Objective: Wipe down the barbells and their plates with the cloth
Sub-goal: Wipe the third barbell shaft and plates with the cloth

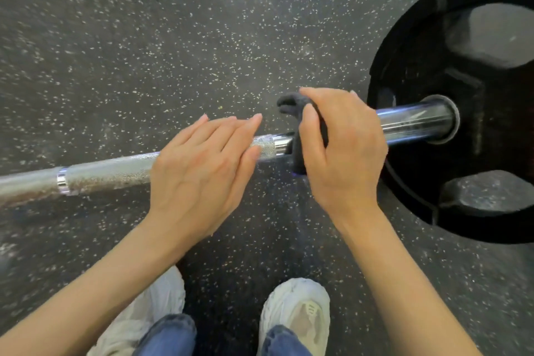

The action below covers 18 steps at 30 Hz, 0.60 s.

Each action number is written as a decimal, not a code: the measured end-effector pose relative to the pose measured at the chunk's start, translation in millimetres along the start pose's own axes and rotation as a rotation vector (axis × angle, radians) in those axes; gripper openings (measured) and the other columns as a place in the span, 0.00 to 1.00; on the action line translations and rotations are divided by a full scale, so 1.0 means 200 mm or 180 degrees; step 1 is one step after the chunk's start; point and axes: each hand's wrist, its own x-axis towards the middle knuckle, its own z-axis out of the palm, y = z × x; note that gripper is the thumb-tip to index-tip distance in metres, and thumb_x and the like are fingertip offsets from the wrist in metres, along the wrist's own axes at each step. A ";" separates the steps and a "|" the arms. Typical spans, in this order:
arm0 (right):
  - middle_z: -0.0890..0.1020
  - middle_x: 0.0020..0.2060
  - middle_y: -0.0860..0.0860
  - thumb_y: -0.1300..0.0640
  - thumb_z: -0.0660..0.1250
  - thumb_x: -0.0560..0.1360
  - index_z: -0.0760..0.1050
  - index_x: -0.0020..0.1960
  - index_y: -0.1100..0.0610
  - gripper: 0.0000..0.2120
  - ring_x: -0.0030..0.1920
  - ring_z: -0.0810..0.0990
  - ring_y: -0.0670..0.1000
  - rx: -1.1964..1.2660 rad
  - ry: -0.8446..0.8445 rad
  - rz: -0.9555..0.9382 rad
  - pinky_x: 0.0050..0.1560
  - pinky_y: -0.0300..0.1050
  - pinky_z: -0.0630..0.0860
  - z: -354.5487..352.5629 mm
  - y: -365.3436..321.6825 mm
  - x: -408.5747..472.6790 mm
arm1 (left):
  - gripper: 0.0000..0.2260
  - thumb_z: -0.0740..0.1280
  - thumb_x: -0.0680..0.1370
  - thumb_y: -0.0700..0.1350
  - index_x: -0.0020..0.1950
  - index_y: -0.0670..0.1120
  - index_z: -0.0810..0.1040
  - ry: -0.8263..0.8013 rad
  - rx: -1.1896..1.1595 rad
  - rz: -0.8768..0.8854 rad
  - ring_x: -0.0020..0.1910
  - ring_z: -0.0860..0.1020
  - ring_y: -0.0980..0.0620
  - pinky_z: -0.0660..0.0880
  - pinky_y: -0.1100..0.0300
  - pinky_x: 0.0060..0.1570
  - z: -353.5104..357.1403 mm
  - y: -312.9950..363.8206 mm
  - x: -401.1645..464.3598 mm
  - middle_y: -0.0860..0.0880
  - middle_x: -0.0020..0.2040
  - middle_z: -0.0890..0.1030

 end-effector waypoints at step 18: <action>0.57 0.80 0.49 0.57 0.57 0.86 0.61 0.75 0.54 0.18 0.81 0.51 0.53 -0.0174 0.0378 -0.0764 0.80 0.57 0.46 0.24 0.20 -0.11 | 0.17 0.55 0.86 0.48 0.69 0.46 0.78 0.0168 0.0071 -0.0301 0.55 0.82 0.48 0.69 0.55 0.63 -0.01 -0.09 0.22 0.49 0.57 0.85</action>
